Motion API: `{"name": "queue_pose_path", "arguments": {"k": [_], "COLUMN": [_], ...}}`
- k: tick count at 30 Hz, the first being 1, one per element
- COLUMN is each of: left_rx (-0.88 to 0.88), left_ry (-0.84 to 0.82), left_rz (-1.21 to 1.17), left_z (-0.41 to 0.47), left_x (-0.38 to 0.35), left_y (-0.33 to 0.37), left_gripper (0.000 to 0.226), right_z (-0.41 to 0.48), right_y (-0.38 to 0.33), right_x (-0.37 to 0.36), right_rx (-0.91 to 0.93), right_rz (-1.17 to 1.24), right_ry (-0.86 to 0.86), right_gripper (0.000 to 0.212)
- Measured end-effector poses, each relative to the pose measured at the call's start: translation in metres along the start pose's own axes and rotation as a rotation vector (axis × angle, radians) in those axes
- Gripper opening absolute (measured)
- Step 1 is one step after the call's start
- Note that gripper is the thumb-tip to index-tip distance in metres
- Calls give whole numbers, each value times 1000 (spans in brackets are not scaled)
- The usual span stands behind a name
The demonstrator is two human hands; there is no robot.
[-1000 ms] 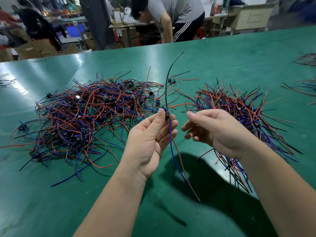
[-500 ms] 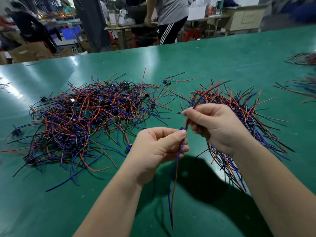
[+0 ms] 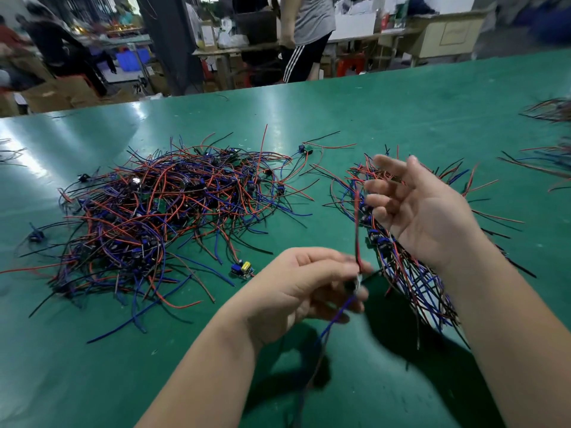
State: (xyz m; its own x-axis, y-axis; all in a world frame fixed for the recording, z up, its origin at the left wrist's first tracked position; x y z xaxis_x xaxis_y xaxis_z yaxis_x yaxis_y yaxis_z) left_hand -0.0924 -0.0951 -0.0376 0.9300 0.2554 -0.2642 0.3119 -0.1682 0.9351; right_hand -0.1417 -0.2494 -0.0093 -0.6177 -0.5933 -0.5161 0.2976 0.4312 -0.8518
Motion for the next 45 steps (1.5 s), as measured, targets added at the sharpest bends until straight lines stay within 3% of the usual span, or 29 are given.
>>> {"name": "queue_pose_path", "arguments": {"k": [2,4,7,9,11,15,20,22,26,29,33,36,39,43,45], "left_rx": [-120,-263,-467,-570,-650,-718,-632,-499,-255,-250,-405,-380,-304,-180,-184], "left_ry": [49,141,333,437,531,583,456,408,361,164,-61,-168,-141,19,173], "left_rz": [-210,-440,-522,-408,-147,174,126,-78,-440,-576,-423,-190,-212,-319,-210], "left_z": [1,-1,-5,-7,-10,-7,0,5,9,7,1,-2,0,10,13], "left_x": [6,16,35,38,36,27,20,17,17,15,6,-4,-1,4,10], "left_y": [9,20,27,30,31,25,21,17,6,8,17,17,12,5,0], "left_gripper": [5,19,18,23,31,28,20,15,52,45,60,64,53,16,41], "right_z": [0,-2,-9,-14,-16,-15,-9,-9,-13,-16,-15,-12,-12,-15,-17], "right_y": [6,16,33,39,41,33,22,23,30,26,14,8,4,9,15], "right_x": [-4,-6,-15,-23,-31,-34,-23,-24,-25,-26,-22,-16,-14,-19,-23], "right_rx": [-68,-133,-209,-217,-192,-106,-48,-47,-88,-96,-85,-61,-25,-29,-17], "right_rz": [-23,-145,-339,-330,-212,-107,-123,-174,-333,-299,-159,-131,-129,-186,-311], "right_ry": [-49,-87,-233,-318,-366,-306,-146,-197,-320,-349,-295,-207,-211,-321,-384], "right_gripper": [31,19,32,31,24,14,9,5,5,7,11,8,10,6,6]}}
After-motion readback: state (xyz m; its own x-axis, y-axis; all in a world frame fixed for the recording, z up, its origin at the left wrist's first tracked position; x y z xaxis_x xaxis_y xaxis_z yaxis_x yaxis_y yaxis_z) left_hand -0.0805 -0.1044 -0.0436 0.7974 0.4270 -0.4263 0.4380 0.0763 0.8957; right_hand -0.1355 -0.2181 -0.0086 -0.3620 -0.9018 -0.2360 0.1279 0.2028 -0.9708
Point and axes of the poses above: each hand's wrist, its own z-axis towards the middle knuckle, its own x-axis out of the back of the hand, y = z × x, the point moved 6 cm from there along z, towards the middle knuckle
